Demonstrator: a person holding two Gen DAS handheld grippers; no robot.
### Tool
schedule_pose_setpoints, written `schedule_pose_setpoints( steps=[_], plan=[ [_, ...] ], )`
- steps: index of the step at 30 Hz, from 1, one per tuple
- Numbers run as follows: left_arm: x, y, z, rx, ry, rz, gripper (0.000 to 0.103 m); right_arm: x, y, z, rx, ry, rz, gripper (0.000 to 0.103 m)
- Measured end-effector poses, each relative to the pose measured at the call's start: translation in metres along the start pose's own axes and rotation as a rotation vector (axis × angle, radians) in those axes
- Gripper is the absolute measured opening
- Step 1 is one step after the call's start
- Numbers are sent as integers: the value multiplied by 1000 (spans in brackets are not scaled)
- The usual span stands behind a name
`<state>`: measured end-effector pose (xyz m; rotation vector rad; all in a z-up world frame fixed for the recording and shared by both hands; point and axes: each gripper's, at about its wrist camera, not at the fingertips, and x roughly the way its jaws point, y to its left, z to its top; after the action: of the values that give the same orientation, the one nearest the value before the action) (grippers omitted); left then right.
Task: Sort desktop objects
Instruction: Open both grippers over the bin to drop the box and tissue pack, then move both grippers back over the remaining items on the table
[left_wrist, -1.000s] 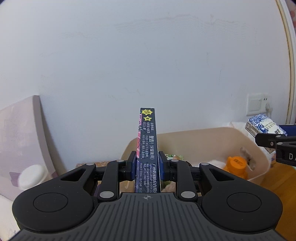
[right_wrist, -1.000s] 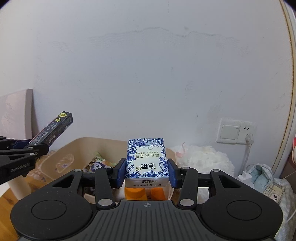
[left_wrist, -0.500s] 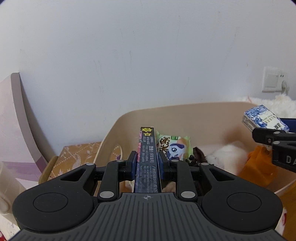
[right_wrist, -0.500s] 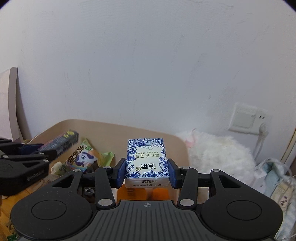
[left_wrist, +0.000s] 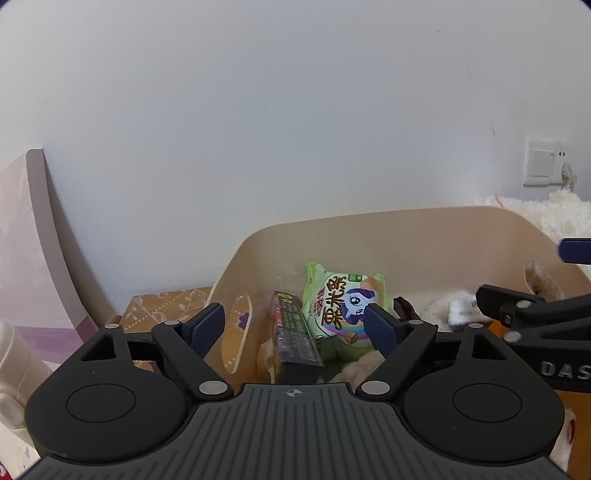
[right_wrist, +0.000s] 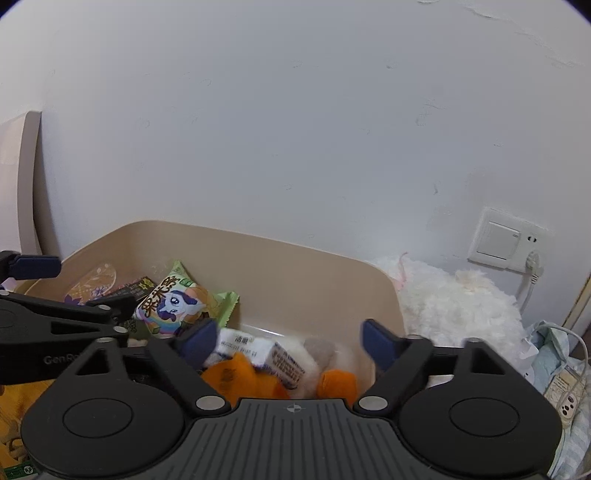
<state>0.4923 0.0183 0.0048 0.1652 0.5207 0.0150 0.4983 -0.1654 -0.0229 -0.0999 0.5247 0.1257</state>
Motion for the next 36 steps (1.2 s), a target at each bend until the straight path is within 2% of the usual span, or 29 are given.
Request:
schedule_pose_setpoints(
  steps=[4,6,19,28,36],
  plan=[
    [-5,-2,3,-4,1,-9,84,-10,-8,1,31,-12,-4,102],
    [-1,4,15,13,0,-11,85,-16,-10,1,31,-19,-10,103],
    [-56,29,-5,56,-23,-2,86,-73,-15,-24,15,-47,-34,103],
    [-91,53,-19,78,-46,-37,86,-128,0,-49,39,-134,-19,103],
    [-103,75,-44,185,-21,-138,86,-171,18,-82,75,-159,27,103]
  ],
)
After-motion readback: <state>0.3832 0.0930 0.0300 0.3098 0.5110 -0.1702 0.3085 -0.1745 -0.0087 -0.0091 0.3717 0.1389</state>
